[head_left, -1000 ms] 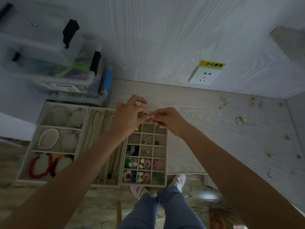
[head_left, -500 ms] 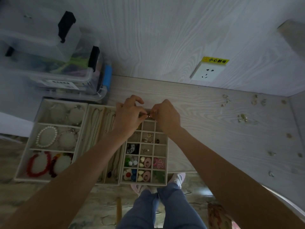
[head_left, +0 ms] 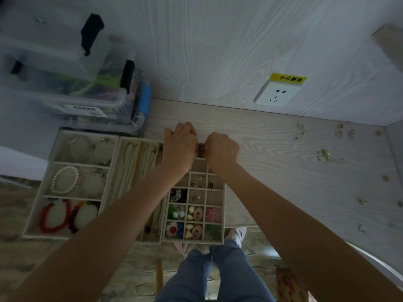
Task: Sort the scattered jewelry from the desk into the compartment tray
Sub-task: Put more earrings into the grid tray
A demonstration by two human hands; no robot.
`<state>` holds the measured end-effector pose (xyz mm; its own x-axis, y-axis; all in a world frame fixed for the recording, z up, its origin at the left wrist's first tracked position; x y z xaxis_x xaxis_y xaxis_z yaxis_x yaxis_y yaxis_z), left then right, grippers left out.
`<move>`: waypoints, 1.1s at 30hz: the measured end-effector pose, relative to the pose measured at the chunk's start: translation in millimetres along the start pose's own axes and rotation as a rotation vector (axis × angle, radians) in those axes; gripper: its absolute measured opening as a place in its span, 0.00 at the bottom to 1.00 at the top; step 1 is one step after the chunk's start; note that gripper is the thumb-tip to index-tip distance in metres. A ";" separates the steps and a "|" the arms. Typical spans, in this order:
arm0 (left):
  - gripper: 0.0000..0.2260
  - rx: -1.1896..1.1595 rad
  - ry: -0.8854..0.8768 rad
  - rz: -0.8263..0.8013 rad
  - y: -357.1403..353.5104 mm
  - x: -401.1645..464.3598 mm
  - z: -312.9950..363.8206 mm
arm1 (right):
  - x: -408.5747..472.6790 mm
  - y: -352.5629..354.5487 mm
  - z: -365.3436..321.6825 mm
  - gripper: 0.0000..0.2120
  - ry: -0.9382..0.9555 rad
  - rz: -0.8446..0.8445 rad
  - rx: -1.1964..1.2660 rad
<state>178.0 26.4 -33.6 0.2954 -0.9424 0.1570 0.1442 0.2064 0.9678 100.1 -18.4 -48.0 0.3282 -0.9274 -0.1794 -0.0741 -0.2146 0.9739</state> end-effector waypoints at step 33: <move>0.13 -0.071 -0.129 -0.075 13.2 -9.6 -2.9 | -10.6 0.0 12.4 0.10 0.023 0.039 0.116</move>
<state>179.8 38.9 -23.0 0.1584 -0.9808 0.1135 0.2291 0.1483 0.9620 84.9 -12.3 -47.9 0.3448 -0.9286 -0.1373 -0.1951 -0.2140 0.9571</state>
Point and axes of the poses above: each hand's wrist, its own x-axis towards the middle knuckle, its own y-axis out of the back of the hand, z = x × y, the point moved 9 cm from there along x, towards the middle knuckle, and after that the axes turned 13 degrees about z, right-handed, at the moved point
